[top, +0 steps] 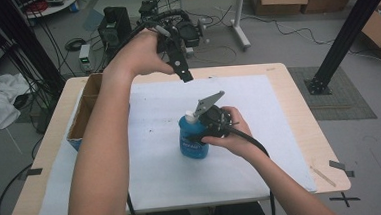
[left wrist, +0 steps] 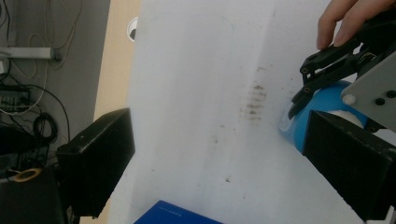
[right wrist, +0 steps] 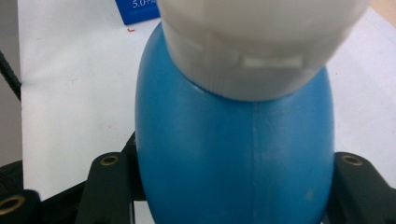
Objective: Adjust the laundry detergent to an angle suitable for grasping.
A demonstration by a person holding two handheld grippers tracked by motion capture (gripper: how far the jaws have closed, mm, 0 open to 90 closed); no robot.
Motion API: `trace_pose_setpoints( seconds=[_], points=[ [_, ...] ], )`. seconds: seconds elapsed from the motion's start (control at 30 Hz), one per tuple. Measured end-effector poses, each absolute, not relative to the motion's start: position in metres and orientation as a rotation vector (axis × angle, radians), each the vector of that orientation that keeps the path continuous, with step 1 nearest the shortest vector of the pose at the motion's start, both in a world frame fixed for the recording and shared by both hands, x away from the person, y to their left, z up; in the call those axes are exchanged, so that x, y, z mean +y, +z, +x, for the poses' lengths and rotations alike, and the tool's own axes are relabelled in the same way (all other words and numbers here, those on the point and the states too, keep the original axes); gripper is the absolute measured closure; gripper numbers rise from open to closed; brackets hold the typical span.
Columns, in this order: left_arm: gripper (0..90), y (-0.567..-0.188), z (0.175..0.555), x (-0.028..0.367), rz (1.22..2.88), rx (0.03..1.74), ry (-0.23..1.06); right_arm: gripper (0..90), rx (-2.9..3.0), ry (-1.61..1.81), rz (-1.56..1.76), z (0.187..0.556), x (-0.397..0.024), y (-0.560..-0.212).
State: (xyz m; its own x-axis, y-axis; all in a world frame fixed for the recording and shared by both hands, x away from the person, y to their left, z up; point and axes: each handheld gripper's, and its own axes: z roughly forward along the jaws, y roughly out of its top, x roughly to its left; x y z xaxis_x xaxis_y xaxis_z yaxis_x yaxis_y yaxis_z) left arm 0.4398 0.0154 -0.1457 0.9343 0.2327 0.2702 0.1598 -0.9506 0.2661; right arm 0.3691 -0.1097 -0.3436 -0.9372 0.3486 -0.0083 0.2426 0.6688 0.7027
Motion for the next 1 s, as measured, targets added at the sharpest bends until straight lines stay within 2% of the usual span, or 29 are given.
trace_pose_setpoints(
  seconds=[0.5,1.0],
  points=[
    [10.1,-0.1468,0.4411,0.0174,2.847,0.3,0.435,42.8,2.76,1.132,0.414,0.3716,-0.1109,-0.3429],
    [10.1,-0.1447,0.4395,0.0231,2.847,0.305,0.431,43.0,2.861,1.222,0.081,0.3741,-0.1105,-0.3356]
  ],
)
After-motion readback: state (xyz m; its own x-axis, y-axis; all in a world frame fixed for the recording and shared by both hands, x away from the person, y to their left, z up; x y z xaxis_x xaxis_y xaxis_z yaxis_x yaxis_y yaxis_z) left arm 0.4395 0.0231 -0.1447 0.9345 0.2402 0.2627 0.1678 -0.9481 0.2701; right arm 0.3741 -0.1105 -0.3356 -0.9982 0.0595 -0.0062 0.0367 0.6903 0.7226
